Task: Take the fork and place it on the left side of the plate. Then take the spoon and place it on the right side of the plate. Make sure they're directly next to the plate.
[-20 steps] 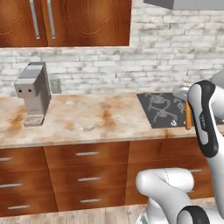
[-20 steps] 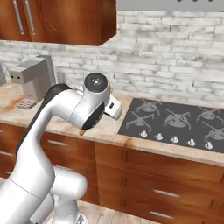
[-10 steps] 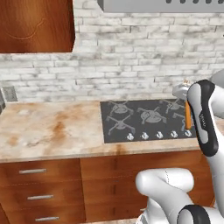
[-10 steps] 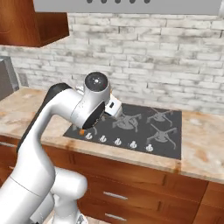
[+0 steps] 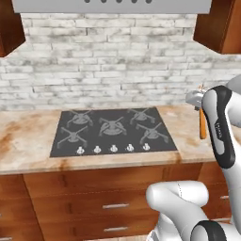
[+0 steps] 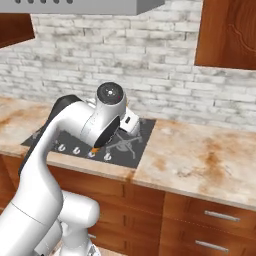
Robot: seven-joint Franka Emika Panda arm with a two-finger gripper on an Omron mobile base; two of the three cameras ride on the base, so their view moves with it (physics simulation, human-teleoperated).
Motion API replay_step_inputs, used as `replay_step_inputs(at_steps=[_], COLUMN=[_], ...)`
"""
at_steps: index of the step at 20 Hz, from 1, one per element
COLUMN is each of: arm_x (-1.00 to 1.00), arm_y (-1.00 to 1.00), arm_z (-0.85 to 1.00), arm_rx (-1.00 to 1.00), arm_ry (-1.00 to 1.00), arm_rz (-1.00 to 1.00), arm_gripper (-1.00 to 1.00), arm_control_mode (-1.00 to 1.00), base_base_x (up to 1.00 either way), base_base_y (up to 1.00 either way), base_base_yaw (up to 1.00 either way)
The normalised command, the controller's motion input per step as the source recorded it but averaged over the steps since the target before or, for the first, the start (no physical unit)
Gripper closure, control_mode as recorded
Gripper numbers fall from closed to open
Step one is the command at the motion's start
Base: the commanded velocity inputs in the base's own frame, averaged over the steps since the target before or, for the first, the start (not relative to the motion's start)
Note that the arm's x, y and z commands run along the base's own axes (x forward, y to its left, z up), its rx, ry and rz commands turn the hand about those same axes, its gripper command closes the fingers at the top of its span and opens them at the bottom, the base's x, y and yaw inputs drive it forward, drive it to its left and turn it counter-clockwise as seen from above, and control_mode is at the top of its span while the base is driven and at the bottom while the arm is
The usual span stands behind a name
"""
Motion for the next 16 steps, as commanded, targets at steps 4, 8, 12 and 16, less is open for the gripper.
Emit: replay_step_inputs(at_steps=[4,8,12,16], arm_x=[0.00,0.00,0.00,0.00], arm_y=[0.00,0.00,0.00,0.00], arm_z=[0.00,0.00,0.00,0.00], arm_rx=[0.00,0.00,0.00,0.00], arm_ry=[0.00,0.00,0.00,0.00], arm_rz=[0.00,0.00,0.00,0.00], arm_gripper=[1.00,1.00,1.00,1.00], arm_control_mode=[1.00,1.00,1.00,1.00], base_base_x=[-0.02,-0.09,-0.16,-0.31], base_base_y=[-1.00,-1.00,-1.00,-1.00], base_base_yaw=[0.02,0.04,0.05,0.10])
